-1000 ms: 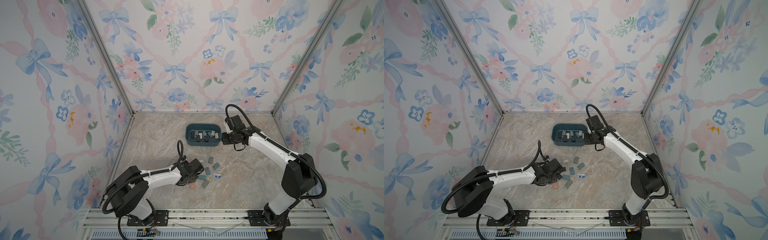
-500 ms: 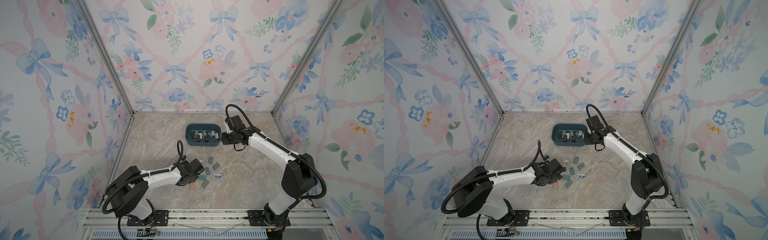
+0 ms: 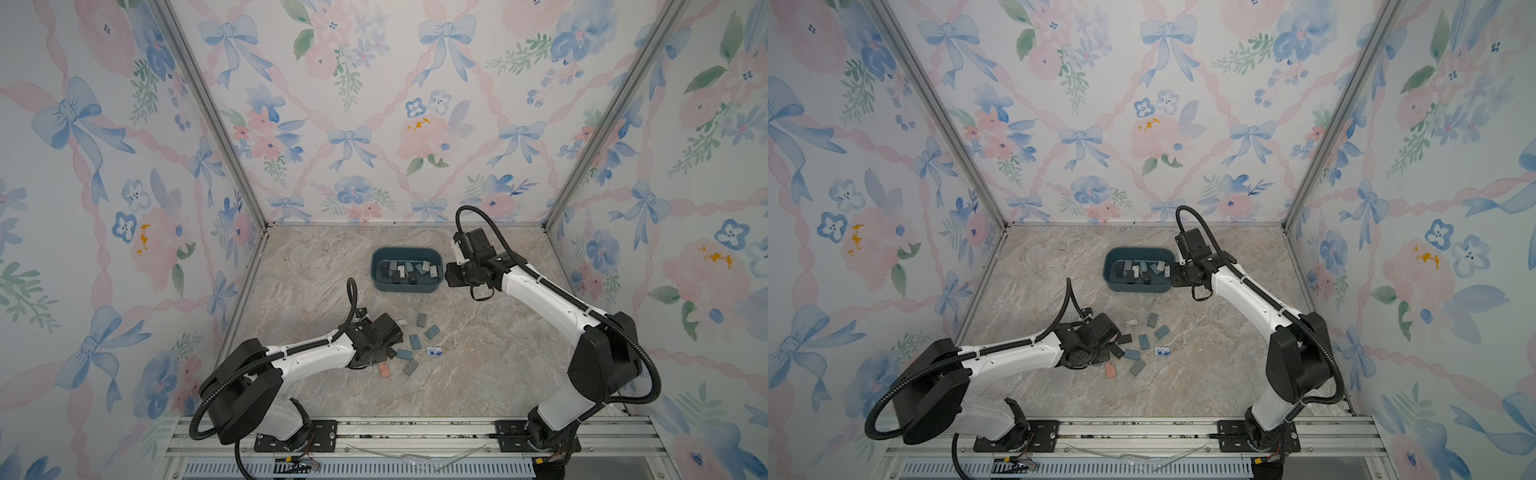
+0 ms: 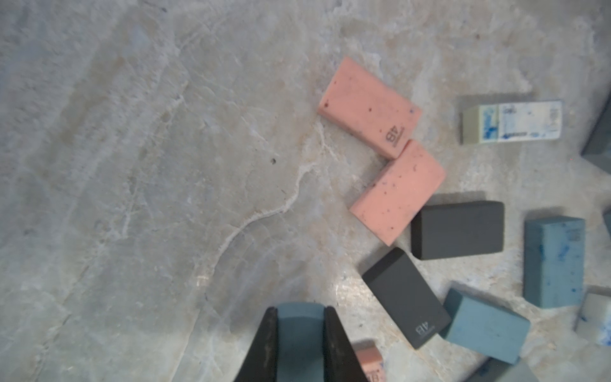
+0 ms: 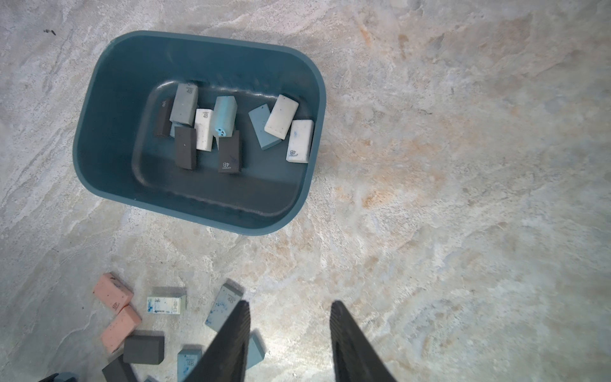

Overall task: Put the eraser in the storage box
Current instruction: Pick up the eraser from the center of the board, then place the eraser in the storage box.

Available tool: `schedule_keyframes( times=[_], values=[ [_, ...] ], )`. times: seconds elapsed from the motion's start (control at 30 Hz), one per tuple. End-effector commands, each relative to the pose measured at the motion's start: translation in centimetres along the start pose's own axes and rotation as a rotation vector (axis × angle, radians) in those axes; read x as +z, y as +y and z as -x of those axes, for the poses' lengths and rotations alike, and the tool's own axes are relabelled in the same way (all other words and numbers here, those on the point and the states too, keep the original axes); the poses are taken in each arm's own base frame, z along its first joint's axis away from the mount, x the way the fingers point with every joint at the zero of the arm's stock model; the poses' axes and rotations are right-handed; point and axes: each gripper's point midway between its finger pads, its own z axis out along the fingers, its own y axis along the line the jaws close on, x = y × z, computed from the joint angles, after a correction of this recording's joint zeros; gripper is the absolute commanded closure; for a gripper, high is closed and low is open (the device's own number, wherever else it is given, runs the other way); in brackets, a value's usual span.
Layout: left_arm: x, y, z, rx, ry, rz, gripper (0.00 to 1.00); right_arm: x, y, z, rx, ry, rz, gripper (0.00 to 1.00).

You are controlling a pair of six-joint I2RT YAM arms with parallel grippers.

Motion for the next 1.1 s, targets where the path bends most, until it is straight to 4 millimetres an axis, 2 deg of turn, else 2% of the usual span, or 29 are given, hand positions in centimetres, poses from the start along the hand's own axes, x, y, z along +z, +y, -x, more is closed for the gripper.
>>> schedule_keyframes(
  times=[0.0,0.07,0.13,0.33,0.53,0.9,1.07],
  values=[
    [-0.5,0.6,0.5,0.008,-0.006,-0.002,0.78,-0.8,-0.4,0.2,0.020,-0.014,0.005,0.57],
    [-0.7,0.9,1.0,0.002,-0.018,-0.005,0.78,-0.8,-0.4,0.2,0.022,-0.015,0.005,0.57],
    [-1.6,0.1,2.7,-0.011,-0.050,-0.035,0.77,-0.7,-0.4,0.3,0.027,-0.015,0.007,0.57],
    [-2.7,-0.1,5.4,-0.020,-0.100,-0.052,0.76,-0.8,-0.5,0.0,0.028,-0.012,0.006,0.57],
    [-4.0,-0.8,9.4,-0.020,-0.178,-0.054,0.75,-0.9,-0.7,-0.1,0.032,-0.013,0.003,0.57],
    [-5.9,-3.7,17.7,0.005,-0.291,-0.068,0.74,-1.5,-1.5,-0.5,0.048,-0.023,-0.004,0.57],
    [-5.5,-5.7,20.5,0.041,-0.304,-0.078,0.75,-1.8,-2.3,-0.9,0.066,-0.027,-0.012,0.57]
  ],
)
